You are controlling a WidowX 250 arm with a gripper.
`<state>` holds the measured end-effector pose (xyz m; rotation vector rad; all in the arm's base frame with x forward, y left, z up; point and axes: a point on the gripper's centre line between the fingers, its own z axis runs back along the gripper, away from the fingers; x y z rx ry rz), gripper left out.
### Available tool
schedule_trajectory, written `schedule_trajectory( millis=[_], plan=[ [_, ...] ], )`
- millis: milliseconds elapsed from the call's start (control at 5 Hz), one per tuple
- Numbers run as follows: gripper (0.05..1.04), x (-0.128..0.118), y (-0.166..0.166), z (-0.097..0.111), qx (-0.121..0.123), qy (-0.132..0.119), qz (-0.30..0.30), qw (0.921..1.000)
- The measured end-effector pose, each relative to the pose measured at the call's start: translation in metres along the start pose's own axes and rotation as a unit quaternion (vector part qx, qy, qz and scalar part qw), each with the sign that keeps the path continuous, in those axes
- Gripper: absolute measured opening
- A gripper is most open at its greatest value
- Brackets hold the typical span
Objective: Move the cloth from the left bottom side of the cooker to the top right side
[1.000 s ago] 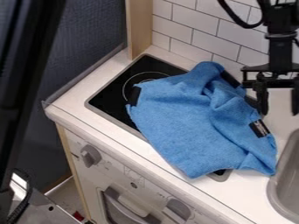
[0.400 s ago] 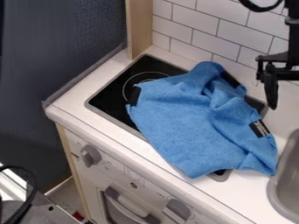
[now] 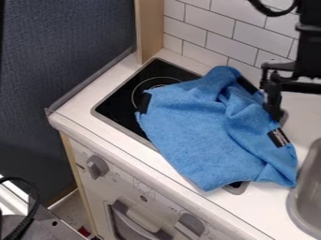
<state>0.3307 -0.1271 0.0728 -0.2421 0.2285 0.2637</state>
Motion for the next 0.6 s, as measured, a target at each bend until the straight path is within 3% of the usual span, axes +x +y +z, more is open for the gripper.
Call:
schedule_trajectory(
  millis=[200,600],
  plan=[
    [1.001,-0.004,0.030,0.002,-0.014,-0.004,0.032,0.9994],
    [1.001,-0.030,0.093,0.009,-0.037,-0.036,0.116,0.9919]
  ],
)
